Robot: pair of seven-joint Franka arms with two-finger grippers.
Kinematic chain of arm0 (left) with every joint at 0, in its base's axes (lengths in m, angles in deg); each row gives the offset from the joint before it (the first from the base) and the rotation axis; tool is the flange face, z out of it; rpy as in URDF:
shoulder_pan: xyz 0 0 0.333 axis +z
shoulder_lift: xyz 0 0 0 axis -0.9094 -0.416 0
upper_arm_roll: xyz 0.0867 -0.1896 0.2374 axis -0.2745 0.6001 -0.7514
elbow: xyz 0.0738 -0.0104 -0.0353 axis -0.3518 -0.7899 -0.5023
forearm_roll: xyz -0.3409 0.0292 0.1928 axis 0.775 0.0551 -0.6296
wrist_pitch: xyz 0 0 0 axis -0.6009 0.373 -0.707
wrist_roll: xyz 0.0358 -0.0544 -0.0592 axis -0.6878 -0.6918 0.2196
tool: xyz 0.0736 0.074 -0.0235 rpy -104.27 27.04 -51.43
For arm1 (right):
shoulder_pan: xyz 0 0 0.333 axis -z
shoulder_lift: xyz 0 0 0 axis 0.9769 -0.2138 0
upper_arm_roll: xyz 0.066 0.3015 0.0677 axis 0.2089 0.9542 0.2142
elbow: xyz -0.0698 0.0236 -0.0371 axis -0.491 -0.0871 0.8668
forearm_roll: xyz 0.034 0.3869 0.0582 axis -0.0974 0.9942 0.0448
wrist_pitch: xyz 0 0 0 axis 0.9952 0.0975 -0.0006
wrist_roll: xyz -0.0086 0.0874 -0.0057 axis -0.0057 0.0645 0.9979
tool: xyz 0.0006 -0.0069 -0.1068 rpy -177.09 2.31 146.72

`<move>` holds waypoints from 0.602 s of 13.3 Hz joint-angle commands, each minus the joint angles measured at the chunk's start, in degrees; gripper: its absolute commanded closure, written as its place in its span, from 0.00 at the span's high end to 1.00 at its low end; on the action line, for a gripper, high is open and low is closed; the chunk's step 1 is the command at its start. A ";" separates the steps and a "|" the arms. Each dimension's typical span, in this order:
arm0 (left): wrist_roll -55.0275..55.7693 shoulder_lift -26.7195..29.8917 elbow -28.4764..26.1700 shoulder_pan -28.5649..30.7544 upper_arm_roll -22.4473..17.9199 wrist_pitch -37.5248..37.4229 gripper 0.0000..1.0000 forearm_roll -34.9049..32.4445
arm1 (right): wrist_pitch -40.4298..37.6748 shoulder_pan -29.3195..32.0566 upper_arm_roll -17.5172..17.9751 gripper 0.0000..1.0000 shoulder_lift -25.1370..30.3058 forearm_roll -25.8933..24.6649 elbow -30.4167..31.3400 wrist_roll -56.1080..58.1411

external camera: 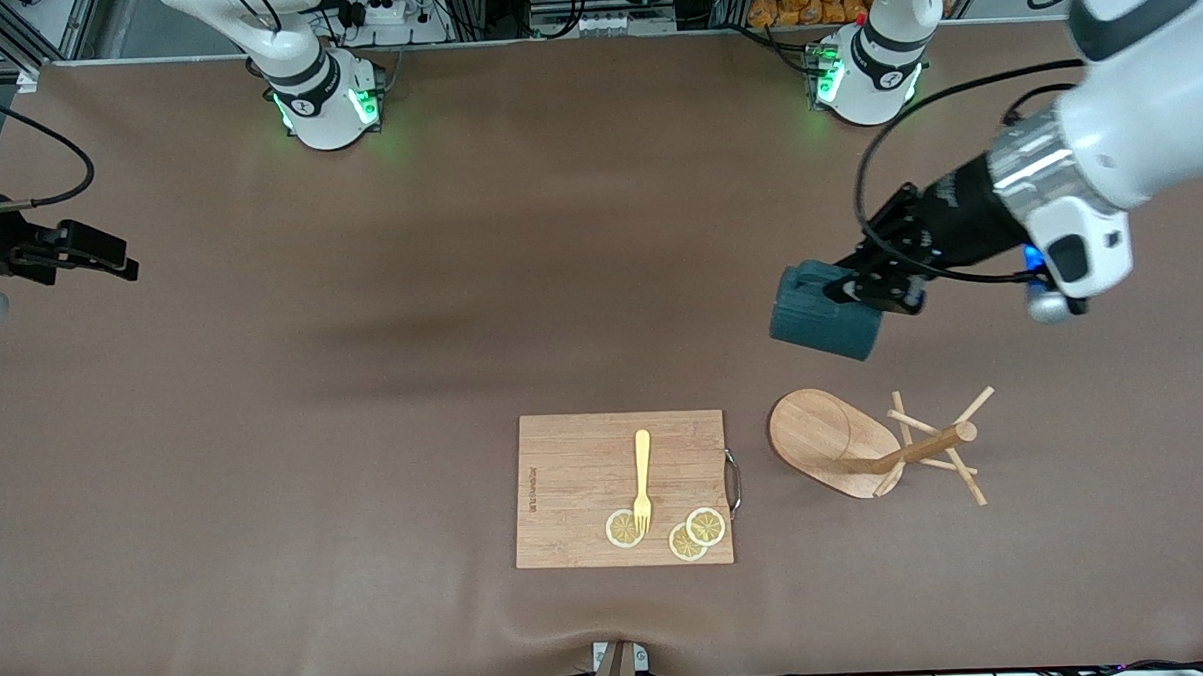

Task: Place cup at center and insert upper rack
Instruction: 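Carry the mug over the wooden mug tree with the left gripper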

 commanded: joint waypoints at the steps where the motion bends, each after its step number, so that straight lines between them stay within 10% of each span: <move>1: -2.82 0.83 -0.83 2.61 0.24 0.30 0.00 3.98 | -0.13 0.08 0.01 1.00 0.12 0.80 -0.11 -0.06; 8: -11.17 -1.18 -1.18 9.55 0.07 -0.40 0.00 16.45 | -0.04 -0.01 0.01 1.00 0.12 0.80 -0.11 -0.14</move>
